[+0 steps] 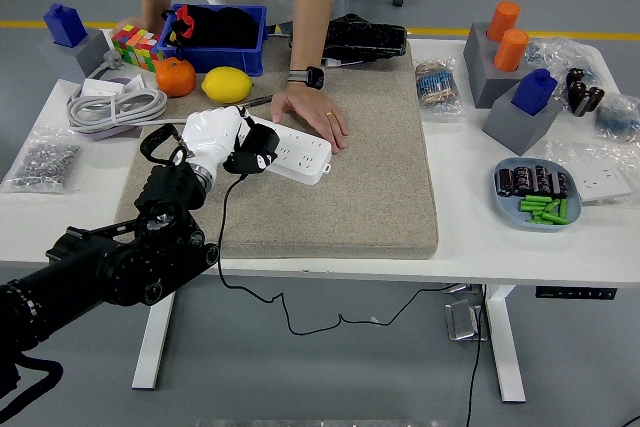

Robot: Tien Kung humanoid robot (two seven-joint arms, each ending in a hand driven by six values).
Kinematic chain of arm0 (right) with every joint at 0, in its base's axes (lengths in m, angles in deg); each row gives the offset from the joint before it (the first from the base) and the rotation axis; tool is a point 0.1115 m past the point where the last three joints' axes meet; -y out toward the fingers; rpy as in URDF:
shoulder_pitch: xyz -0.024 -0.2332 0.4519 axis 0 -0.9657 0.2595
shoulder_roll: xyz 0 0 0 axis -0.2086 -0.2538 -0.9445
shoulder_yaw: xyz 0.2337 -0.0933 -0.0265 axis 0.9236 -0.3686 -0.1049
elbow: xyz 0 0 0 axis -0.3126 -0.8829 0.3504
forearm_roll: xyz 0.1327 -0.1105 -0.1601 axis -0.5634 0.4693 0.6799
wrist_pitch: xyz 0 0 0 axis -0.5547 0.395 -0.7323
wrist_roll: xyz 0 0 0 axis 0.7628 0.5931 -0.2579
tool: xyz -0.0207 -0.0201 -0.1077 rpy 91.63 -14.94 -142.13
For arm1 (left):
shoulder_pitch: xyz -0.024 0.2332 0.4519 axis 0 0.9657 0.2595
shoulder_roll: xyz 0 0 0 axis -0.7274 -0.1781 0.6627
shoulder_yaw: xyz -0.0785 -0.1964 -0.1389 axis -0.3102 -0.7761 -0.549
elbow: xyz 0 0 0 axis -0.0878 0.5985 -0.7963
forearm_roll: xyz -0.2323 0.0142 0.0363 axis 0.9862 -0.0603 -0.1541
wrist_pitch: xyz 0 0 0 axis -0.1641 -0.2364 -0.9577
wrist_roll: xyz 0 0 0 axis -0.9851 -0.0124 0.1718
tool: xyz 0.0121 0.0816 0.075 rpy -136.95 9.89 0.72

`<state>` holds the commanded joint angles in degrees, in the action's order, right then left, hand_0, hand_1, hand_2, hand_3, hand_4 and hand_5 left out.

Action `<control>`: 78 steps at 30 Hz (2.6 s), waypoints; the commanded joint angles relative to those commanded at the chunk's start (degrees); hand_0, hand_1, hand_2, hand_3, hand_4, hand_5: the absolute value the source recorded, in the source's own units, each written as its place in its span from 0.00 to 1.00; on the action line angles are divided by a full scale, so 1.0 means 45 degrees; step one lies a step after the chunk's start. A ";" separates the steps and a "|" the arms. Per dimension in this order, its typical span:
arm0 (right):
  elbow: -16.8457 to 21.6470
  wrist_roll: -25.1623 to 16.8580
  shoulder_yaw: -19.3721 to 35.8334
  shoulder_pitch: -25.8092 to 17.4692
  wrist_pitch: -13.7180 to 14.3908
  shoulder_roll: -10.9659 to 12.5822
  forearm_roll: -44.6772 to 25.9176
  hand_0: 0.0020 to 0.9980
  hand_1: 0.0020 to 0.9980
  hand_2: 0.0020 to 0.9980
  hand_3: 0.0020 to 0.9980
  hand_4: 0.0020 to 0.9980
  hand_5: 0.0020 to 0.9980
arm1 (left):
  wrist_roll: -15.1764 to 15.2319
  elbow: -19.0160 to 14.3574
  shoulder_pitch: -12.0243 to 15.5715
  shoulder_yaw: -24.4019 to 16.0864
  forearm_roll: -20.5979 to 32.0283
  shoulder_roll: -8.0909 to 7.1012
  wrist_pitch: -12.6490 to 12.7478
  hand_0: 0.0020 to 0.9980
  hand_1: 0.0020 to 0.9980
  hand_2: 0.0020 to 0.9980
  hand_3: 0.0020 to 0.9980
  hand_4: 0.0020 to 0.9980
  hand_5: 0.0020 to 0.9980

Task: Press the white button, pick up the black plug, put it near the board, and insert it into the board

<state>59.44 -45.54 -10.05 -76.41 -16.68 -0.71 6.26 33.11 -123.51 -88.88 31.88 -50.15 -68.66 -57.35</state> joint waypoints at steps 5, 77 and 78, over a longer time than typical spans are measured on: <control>0.0000 0.0003 0.0006 -0.0005 0.0000 -0.0019 -0.0001 0.75 0.63 0.62 0.60 0.67 0.36 | 0.0024 0.0306 -0.0078 0.0178 0.0016 0.0120 0.0010 0.33 0.25 0.26 0.53 0.63 0.00; 0.0073 0.0014 0.0133 0.0005 -0.0048 -0.0070 0.0022 0.75 0.63 0.62 0.60 0.66 0.35 | -0.0313 0.1610 -0.0417 0.0265 -0.0102 0.0442 -0.0030 0.43 0.53 0.49 0.69 1.00 0.59; 0.0070 0.0015 0.0141 0.0004 -0.0048 -0.0075 0.0024 0.75 0.63 0.62 0.60 0.66 0.35 | -0.0310 0.1602 -0.0415 0.0255 -0.0102 0.0442 -0.0027 0.43 0.53 0.49 0.69 1.00 0.59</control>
<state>59.76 -45.47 -9.42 -76.39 -16.90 -1.04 6.36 31.71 -116.30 -90.75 33.03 -50.60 -66.67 -57.47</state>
